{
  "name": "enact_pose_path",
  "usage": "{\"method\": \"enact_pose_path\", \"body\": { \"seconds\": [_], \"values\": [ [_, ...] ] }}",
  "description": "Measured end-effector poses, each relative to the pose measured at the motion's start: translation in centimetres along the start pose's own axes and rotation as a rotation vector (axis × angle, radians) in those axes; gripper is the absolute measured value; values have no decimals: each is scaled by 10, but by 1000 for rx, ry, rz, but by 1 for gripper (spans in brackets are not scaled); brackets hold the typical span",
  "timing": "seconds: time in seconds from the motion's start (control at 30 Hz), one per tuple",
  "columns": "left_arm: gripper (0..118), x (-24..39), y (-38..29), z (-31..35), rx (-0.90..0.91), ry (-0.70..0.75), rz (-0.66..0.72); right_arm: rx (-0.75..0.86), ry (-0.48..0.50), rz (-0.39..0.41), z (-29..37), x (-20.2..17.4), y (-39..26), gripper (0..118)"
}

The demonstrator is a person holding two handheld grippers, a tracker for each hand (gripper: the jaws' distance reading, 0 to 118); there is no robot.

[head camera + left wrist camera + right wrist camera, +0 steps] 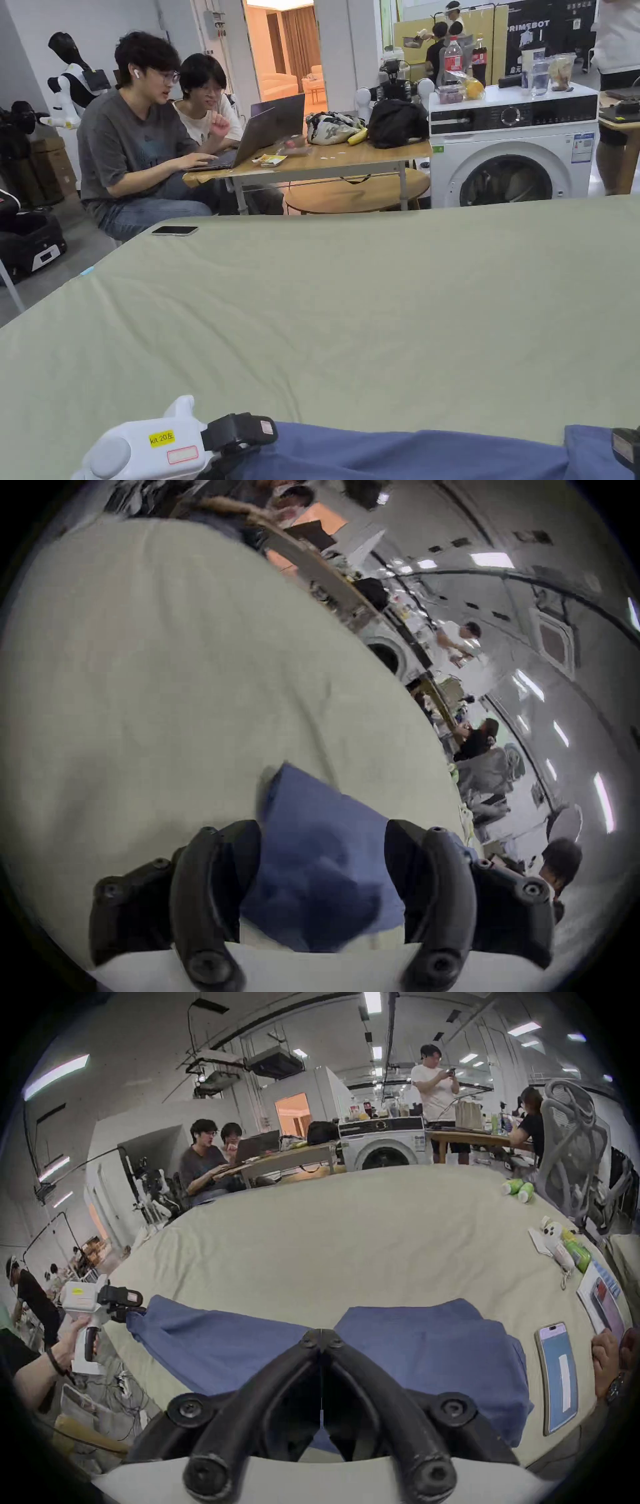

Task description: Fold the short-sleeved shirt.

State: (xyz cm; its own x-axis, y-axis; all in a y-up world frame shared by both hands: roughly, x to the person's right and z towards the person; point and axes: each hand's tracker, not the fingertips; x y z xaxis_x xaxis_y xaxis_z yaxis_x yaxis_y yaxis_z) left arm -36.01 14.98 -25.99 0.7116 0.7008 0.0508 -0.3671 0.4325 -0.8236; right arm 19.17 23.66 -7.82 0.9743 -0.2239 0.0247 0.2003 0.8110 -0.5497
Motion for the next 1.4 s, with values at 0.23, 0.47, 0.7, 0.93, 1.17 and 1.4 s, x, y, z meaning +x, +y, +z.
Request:
{"method": "enact_pose_path", "body": {
  "seconds": [0.23,0.47,0.7,0.93,1.17,1.4],
  "values": [
    [9,-8,-13,-38,-8,-210,206,-32,12,-77,-6,15,-5,0],
    [5,4,-19,-8,148,-302,325,-46,-1,-42,4,16,-9,0],
    [5,61,32,100,319,-89,16,-34,34,-81,19,22,-7,0],
    [5,162,-23,25,47,-64,-342,37,78,-121,29,8,5,0],
    [17,177,-65,-94,-186,-176,-310,42,70,-48,49,-5,-3,0],
    [40,176,-52,-68,-140,-358,-279,15,46,-96,51,18,-3,0]
  ]
}}
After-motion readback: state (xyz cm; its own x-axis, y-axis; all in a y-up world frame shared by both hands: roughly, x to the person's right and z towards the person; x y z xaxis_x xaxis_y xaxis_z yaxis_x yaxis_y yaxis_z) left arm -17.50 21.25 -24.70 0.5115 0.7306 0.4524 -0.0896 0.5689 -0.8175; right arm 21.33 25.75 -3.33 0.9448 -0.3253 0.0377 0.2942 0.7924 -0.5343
